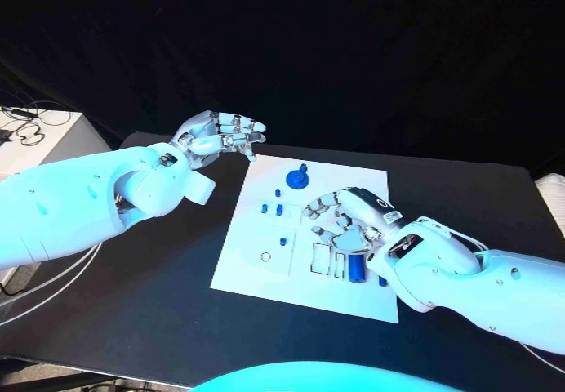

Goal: Assemble the parts on the task board

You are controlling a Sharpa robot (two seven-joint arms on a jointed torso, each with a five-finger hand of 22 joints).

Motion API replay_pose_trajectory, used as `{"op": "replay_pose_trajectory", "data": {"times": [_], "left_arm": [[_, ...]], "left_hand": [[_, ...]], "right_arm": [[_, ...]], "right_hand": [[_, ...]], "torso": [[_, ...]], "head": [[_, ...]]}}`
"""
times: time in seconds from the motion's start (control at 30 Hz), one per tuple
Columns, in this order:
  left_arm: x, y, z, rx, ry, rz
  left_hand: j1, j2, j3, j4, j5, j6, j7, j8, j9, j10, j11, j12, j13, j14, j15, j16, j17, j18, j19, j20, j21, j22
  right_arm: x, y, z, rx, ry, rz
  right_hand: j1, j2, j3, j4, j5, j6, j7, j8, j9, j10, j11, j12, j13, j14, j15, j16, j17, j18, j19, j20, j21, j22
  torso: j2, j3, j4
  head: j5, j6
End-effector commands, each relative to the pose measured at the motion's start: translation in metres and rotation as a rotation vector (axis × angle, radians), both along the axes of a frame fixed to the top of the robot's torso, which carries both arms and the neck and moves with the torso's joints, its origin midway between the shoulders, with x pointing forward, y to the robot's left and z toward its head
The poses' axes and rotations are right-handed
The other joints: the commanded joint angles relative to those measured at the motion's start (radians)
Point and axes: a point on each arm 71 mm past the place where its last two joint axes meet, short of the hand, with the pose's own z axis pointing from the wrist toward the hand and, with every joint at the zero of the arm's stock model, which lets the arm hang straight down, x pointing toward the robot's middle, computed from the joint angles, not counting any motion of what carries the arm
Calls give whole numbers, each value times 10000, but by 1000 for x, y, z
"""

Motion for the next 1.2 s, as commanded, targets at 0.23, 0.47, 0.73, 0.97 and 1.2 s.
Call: {"op": "replay_pose_trajectory", "data": {"times": [0.23,0.47,0.73,0.97,1.2], "left_arm": [[0,-1,0,-122,24,-141],[1,-1,0,-117,55,-161],[1,-1,0,-114,70,-176],[1,-1,0,-101,90,-165],[1,-1,-1,-93,109,-172]], "left_hand": [[-13,45,-49,31,27,-70,104,40,-15,-82,-21,69,-9,-42,-2,-43,-16,129,-12,59,-9,2],[-27,45,-55,43,26,-75,104,45,-18,-89,-20,78,-14,-45,1,-43,-20,129,-16,64,-18,-4],[-44,43,-63,56,25,-79,106,48,-21,-96,-18,83,-17,-46,4,-43,-23,129,-19,68,-26,-9],[-44,43,-63,56,25,-79,106,48,-21,-96,-18,83,-17,-46,4,-43,-23,129,-19,68,-26,-9],[-54,45,-66,65,26,-82,106,51,-23,-101,-17,88,-21,-47,6,-42,-25,129,-21,71,-33,-13]], "right_arm": [[18,-22,7,-1027,1379,-93],[31,-31,6,-2653,719,-196],[38,-33,4,-3698,210,-386],[41,-34,4,-4148,-247,-637],[45,-33,3,-4315,-473,-771]], "right_hand": [[-318,-143,-103,138,112,121,-16,-34,42,171,-13,-29,-52,370,-47,418,499,-221,286,-30,549,442],[-443,-317,-483,237,-100,7,-56,-103,41,-140,1,-225,-104,387,-27,473,523,-228,304,-15,574,477],[-367,-278,-638,259,-171,-24,-89,-129,39,-266,-11,-280,-109,376,-37,461,487,-213,284,-19,509,432],[-283,-219,-657,251,-176,-6,-96,-124,44,-311,-10,-296,-107,363,-38,443,455,-207,269,-20,471,406],[-111,-83,-596,228,-196,56,-100,-104,56,-314,-3,-289,-96,348,-35,425,418,-197,252,-21,415,370]], "torso": [[-4,-15,-2],[16,-1,21],[26,-3,22],[25,-1,0],[18,-2,12]], "head": [[-196,166],[-291,234],[-295,214],[-292,213],[-306,205]]}}
